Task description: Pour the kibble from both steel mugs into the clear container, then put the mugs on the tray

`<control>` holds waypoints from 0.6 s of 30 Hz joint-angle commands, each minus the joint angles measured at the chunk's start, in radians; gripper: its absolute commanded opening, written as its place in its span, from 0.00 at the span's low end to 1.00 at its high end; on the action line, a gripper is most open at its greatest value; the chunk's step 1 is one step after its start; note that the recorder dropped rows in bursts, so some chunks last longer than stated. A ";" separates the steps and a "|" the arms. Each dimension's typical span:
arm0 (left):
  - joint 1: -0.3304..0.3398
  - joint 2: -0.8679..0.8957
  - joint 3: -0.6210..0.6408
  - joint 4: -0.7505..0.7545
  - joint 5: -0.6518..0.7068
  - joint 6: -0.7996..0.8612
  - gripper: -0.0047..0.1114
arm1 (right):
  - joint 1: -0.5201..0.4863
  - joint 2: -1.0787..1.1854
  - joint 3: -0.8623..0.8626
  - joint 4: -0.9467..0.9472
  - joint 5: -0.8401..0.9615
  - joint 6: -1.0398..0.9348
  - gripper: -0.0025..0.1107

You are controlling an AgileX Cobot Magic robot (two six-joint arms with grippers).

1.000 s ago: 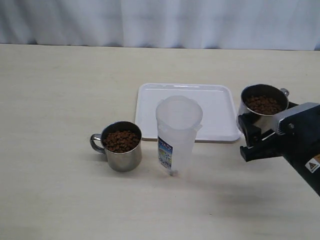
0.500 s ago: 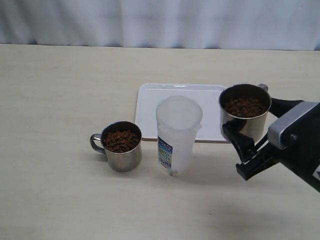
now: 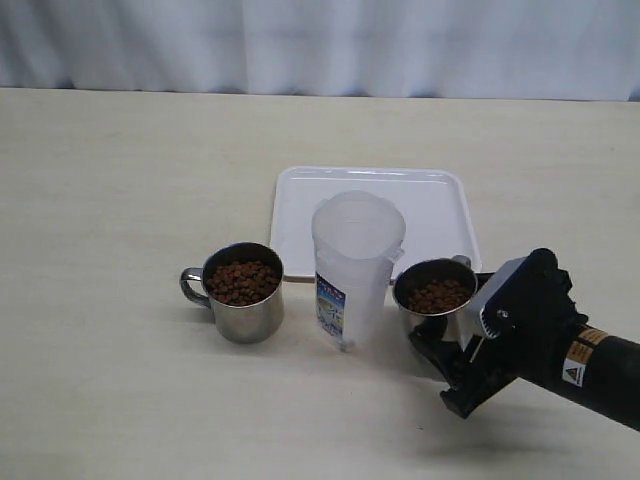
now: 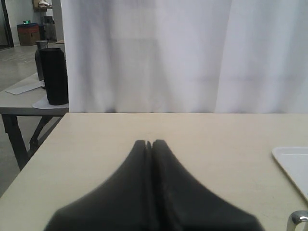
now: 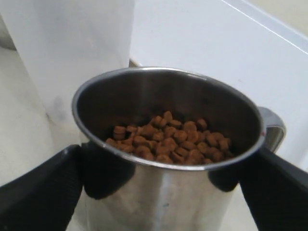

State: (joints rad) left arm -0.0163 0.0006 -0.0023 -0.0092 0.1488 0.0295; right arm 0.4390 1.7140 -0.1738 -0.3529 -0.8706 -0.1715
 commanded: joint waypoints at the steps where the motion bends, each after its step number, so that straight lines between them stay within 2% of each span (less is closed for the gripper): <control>1: -0.008 -0.001 0.002 -0.003 -0.006 -0.002 0.04 | -0.006 0.005 -0.013 -0.011 0.000 -0.011 0.06; 4: -0.008 -0.001 0.002 -0.003 -0.006 -0.002 0.04 | -0.006 0.005 -0.013 0.000 0.040 -0.027 0.06; 8: -0.008 -0.001 0.002 -0.003 -0.006 -0.002 0.04 | -0.006 0.007 -0.026 0.140 0.070 -0.121 0.06; 14: -0.008 -0.001 0.002 -0.003 -0.006 -0.002 0.04 | -0.012 0.083 -0.078 0.147 0.114 -0.160 0.06; 18: -0.008 -0.001 0.002 -0.003 -0.006 -0.002 0.04 | -0.058 0.105 -0.082 0.157 0.117 -0.150 0.06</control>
State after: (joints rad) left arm -0.0163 0.0006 -0.0023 -0.0092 0.1488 0.0295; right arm 0.4116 1.7969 -0.2573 -0.2190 -0.8312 -0.3001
